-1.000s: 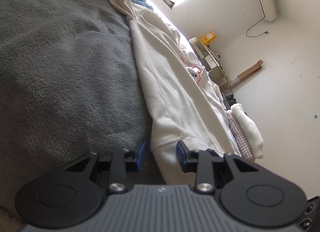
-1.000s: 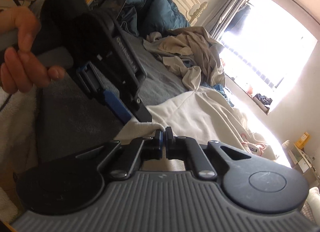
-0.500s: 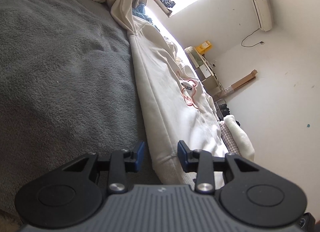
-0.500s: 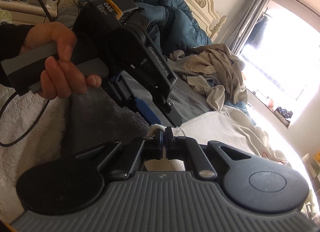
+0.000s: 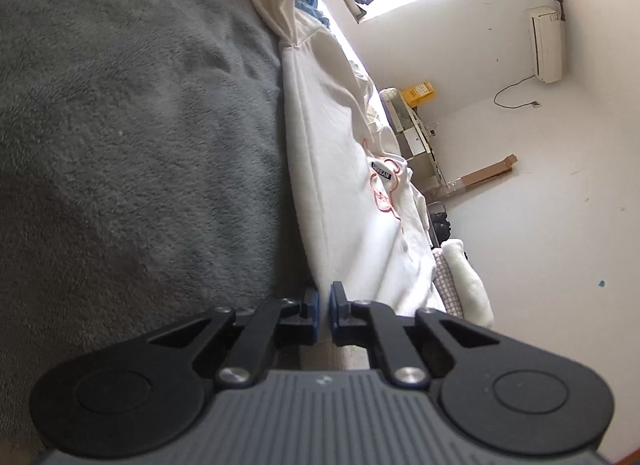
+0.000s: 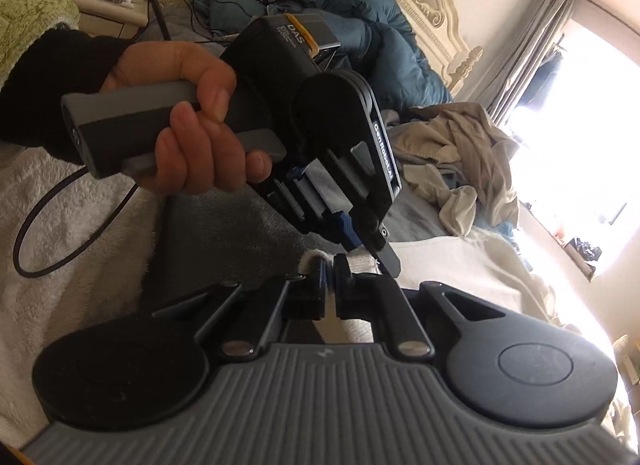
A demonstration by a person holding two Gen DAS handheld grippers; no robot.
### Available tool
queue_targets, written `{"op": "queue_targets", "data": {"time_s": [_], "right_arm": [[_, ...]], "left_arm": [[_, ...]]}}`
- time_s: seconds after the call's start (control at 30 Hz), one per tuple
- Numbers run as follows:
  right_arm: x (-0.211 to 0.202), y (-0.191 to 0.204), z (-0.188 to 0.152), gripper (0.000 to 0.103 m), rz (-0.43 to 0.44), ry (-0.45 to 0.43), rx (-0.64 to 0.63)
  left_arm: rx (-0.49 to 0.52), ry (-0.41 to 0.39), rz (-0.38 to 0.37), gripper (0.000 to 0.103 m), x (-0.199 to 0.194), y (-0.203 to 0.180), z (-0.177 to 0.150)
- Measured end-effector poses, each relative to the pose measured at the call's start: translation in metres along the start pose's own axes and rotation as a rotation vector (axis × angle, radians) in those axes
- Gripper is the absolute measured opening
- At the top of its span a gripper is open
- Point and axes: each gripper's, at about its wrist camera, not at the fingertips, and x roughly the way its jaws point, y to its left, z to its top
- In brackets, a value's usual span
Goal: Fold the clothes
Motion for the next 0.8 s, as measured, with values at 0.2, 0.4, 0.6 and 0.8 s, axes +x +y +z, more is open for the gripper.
{"op": "queue_targets", "data": {"time_s": [0.2, 0.4, 0.6, 0.8], "right_arm": [[-0.021, -0.09, -0.006, 0.024, 0.256, 0.038, 0.402], [0.047, -0.208, 0.025, 0.029, 0.15, 0.063, 0.645], [0.207, -0.245, 0.057, 0.03, 0.028, 0.233, 0.567], [0.319, -0.263, 0.057, 0.028, -0.107, 0.39, 0.539]], "left_arm": [[0.023, -0.035, -0.096, 0.005, 0.0, 0.011, -0.005], [0.029, -0.061, -0.128, 0.005, 0.006, 0.022, -0.011], [0.015, -0.12, -0.202, 0.005, 0.007, 0.034, -0.019], [0.021, -0.135, -0.248, 0.004, 0.01, 0.04, -0.02]]}}
